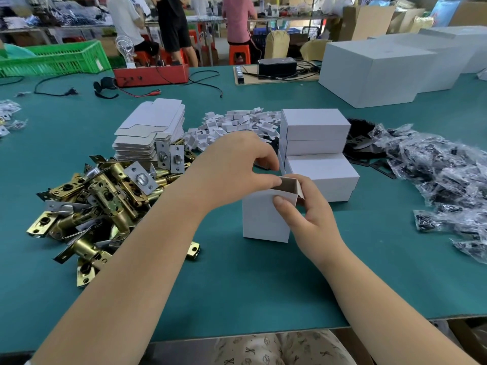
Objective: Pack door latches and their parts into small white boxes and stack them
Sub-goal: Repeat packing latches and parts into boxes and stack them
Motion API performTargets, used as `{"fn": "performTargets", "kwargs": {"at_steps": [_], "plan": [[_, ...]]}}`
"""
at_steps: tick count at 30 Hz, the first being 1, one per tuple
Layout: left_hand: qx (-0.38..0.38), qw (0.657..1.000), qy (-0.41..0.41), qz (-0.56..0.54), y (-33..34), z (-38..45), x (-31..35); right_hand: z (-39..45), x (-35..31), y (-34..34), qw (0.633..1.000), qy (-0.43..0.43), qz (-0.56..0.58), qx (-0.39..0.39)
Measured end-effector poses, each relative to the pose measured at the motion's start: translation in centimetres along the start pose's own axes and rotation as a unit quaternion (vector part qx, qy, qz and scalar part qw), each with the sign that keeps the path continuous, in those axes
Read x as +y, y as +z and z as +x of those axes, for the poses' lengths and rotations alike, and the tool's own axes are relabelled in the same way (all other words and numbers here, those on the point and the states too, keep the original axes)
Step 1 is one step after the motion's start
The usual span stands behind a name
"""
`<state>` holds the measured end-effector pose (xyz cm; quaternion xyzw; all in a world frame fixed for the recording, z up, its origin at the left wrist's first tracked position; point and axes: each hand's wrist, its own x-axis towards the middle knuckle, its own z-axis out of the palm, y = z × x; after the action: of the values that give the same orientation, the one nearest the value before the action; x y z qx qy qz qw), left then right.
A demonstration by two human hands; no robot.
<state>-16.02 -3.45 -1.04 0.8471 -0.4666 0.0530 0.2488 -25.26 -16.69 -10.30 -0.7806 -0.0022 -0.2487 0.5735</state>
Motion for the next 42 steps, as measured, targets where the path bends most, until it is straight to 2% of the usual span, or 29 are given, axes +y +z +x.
{"fn": "performTargets", "kwargs": {"at_steps": [2, 5, 9, 13, 17, 19, 26, 29, 34, 39, 42], "plan": [[0.031, 0.999, -0.017, -0.023, 0.2, 0.4, -0.7, 0.0, 0.0, 0.0, 1.0, -0.002, -0.003, 0.001], [0.052, 0.99, -0.1, -0.09, 1.0, 1.6, -3.0, -0.2, 0.1, 0.0, 1.0, 0.008, 0.004, 0.002], [-0.028, 0.975, -0.211, -0.063, 3.6, 3.9, -7.1, -0.2, 0.1, 0.0, 1.0, 0.013, 0.002, 0.002], [-0.128, 0.975, -0.178, -0.011, 7.0, 5.2, -9.1, -0.1, 0.0, 0.0, 1.0, 0.014, 0.0, -0.001], [-0.162, 0.965, -0.188, 0.081, 9.7, 7.1, -9.6, -0.1, 0.0, 0.0, 1.0, 0.009, 0.005, -0.004], [-0.149, 0.961, -0.21, 0.103, 10.6, 7.6, -9.5, -0.2, 0.0, -0.1, 1.0, 0.009, 0.008, -0.004], [-0.026, 0.959, -0.256, 0.121, 11.0, 8.0, -9.0, -0.1, 0.1, -0.1, 1.0, 0.013, 0.005, -0.003], [-0.023, 0.959, -0.258, 0.115, 11.1, 7.9, -9.0, -0.1, 0.1, 0.0, 1.0, 0.017, 0.003, -0.006], [-0.065, 0.959, -0.246, 0.122, 12.8, 8.4, -8.5, -0.2, 0.0, 0.0, 1.0, 0.023, 0.002, -0.002], [0.017, 0.956, -0.274, 0.103, 12.7, 9.1, -8.5, -0.3, 0.2, -0.2, 1.0, 0.029, 0.0, -0.005], [0.029, 0.954, -0.289, 0.075, 12.3, 9.3, -8.7, -0.2, 0.2, -0.2, 1.0, 0.029, 0.0, -0.008]]}}
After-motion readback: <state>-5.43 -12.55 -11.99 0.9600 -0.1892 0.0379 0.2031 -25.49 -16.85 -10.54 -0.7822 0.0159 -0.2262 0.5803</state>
